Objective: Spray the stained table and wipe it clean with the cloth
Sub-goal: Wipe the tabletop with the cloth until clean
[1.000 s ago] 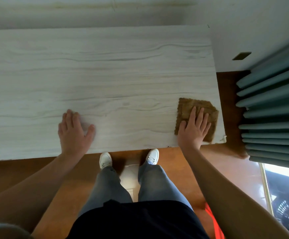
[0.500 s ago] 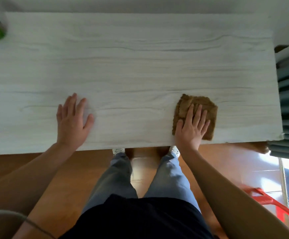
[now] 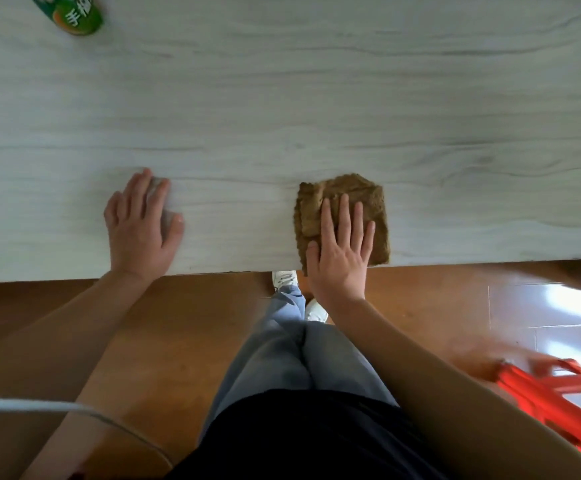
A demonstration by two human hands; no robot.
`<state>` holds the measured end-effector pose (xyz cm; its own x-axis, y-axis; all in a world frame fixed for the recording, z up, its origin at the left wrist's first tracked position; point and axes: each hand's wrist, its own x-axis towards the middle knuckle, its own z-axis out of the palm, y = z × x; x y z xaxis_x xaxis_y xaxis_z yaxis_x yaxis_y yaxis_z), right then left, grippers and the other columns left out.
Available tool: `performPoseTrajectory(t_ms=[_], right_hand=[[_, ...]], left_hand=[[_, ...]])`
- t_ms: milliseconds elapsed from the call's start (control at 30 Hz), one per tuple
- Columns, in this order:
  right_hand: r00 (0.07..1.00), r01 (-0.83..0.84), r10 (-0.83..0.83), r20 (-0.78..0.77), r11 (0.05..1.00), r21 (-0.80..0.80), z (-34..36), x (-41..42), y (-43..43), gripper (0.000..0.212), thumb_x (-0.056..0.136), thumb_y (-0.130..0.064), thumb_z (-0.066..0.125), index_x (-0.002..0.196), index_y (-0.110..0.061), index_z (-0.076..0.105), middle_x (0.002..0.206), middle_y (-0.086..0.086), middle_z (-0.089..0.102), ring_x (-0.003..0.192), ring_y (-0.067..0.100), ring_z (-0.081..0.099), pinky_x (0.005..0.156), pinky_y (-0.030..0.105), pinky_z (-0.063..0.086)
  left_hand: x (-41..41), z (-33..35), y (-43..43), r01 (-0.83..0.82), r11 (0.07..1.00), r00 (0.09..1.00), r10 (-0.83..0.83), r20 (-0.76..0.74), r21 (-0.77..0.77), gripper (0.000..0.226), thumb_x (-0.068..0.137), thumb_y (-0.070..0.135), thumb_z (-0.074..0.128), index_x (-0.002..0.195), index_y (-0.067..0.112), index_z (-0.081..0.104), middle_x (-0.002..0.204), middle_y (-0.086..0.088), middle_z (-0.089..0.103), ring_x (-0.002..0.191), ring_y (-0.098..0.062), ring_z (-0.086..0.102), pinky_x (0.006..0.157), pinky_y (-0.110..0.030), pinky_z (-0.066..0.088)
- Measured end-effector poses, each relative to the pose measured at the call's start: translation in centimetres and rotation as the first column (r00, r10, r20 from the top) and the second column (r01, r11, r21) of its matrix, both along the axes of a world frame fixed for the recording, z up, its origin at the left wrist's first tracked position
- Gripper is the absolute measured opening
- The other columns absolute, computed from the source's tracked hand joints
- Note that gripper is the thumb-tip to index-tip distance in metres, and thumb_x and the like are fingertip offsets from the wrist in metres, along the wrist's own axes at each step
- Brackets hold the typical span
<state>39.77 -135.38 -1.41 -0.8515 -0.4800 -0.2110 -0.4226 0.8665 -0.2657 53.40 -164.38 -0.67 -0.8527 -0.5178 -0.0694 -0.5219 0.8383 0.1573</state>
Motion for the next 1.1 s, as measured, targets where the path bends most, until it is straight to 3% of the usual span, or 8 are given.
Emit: performPoseTrajectory(t_ms=[200,667,900,1000,1100], right_hand=[[0.999,-0.02,0.02,-0.044,1.0,-0.016,-0.3,2.0,-1.6,0.069,0.098,-0.033,0.037,0.162,-0.017,0.018,0.17,0.011,0.007,0.157,0.032,-0.001,0.126,0.053,-0.003],[0.997,-0.069,0.066,-0.043,0.996,-0.054,-0.4,8.2,-9.0,0.069,0.099,-0.035,0.034,0.163,-0.02,0.014,0.171,0.009,0.003,0.157,0.03,-0.006,0.126,0.053,-0.006],[0.999,0.02,-0.021,-0.043,0.999,-0.031,-0.2,10.8,-11.9,0.067,0.1,-0.034,0.034,0.163,-0.02,0.013,0.171,0.008,0.003,0.157,0.029,-0.006,0.126,0.053,-0.004],[0.997,0.068,-0.069,-0.033,0.997,-0.035,-0.1,13.0,-14.3,0.067,0.101,-0.033,0.036,0.163,-0.021,0.013,0.171,0.008,0.004,0.157,0.028,-0.005,0.126,0.053,-0.004],[0.997,0.077,-0.078,-0.017,0.996,-0.048,-0.1,16.0,-18.0,0.068,0.1,-0.033,0.035,0.163,-0.022,0.013,0.171,0.008,0.004,0.157,0.028,-0.005,0.126,0.053,-0.004]], left_hand=[[0.2,-0.6,-0.2,-0.007,1.0,1.0,0.007,-0.013,0.005,0.058,0.102,0.044,0.037,0.153,0.018,0.04,0.169,-0.009,0.025,0.156,-0.031,0.021,0.126,-0.049,0.015],[0.4,-1.0,-0.7,0.005,1.0,0.997,-0.005,-0.073,-0.005,0.057,0.101,0.042,0.044,0.153,0.019,0.042,0.168,-0.009,0.028,0.155,-0.029,0.023,0.125,-0.052,0.019],[0.7,-1.0,-1.3,0.025,0.997,0.991,-0.016,-0.131,0.07,0.057,0.099,0.043,0.042,0.15,0.018,0.046,0.167,-0.01,0.032,0.156,-0.029,0.025,0.126,-0.052,0.017],[1.7,-0.5,-2.8,0.116,0.984,0.973,-0.084,-0.216,0.138,0.052,0.097,0.035,0.052,0.143,0.012,0.053,0.162,-0.014,0.041,0.152,-0.032,0.034,0.124,-0.054,0.025],[5.1,0.4,-7.2,0.234,0.969,0.95,-0.212,-0.23,0.076,0.049,0.098,0.032,0.054,0.141,0.01,0.054,0.158,-0.017,0.043,0.149,-0.034,0.039,0.121,-0.055,0.032]])
